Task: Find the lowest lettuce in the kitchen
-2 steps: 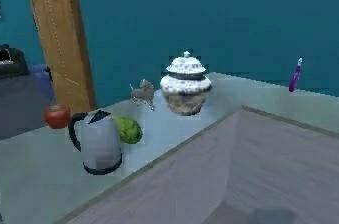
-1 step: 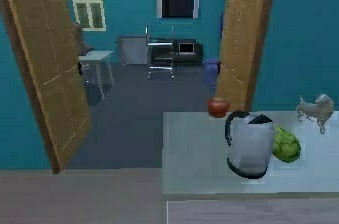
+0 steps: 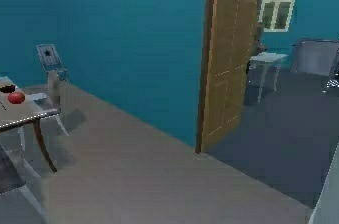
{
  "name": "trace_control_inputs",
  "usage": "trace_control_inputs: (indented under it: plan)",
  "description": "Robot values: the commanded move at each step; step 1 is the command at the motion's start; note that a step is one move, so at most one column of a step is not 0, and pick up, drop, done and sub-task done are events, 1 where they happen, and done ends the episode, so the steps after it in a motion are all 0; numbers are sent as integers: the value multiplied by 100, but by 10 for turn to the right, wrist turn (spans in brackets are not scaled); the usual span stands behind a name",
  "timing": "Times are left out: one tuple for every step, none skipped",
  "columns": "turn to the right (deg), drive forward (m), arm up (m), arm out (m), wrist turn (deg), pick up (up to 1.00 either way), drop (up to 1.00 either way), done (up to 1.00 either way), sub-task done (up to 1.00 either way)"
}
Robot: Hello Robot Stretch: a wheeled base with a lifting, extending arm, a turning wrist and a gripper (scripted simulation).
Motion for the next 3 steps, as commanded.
trace_control_inputs:
  plan:
    - [-180,0,0,0,0,0,0,0,0]
    - [0,100,0,0,0,0,0,0,0]
    - [0,100,0,0,0,0,0,0,0]
